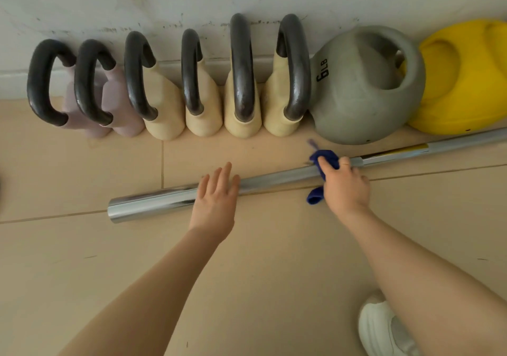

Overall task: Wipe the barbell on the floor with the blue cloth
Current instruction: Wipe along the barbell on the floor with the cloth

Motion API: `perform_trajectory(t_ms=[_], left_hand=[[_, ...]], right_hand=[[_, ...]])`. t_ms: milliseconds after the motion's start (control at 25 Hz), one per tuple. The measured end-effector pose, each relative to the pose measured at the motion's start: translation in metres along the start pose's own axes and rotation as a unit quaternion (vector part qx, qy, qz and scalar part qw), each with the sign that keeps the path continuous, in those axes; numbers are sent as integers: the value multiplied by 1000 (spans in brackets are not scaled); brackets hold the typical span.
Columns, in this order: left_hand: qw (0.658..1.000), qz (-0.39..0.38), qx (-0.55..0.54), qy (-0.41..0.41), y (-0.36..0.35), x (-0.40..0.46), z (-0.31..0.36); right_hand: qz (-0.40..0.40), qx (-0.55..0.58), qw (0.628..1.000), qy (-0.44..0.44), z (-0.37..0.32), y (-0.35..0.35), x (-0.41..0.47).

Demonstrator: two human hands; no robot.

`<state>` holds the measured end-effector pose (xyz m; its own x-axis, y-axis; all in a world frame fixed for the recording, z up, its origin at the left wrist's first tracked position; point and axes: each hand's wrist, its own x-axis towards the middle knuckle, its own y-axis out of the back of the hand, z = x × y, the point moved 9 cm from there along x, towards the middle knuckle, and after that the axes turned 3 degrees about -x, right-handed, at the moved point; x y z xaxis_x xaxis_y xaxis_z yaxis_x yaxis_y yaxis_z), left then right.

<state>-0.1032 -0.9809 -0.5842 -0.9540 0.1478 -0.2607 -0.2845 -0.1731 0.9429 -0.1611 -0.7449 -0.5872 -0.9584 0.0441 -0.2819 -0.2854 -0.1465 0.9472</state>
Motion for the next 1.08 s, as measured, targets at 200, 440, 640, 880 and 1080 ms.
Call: perform_trajectory(t_ms=[200, 440, 640, 880, 1080], left_hand=[[997, -26, -18, -72, -35, 15, 68], [999, -3, -38, -21, -32, 24, 68], [999, -22, -35, 7, -15, 40, 64], [996, -89, -19, -10, -21, 36, 69], [989, -151, 8, 8, -31, 32, 67]], right_hand=[[7, 10, 990, 144, -30, -12, -12], [17, 59, 994, -86, 77, -10, 18], [2, 41, 994, 97, 37, -13, -4], [13, 89, 994, -64, 55, -10, -5], [-45, 75, 993, 83, 59, -18, -18]])
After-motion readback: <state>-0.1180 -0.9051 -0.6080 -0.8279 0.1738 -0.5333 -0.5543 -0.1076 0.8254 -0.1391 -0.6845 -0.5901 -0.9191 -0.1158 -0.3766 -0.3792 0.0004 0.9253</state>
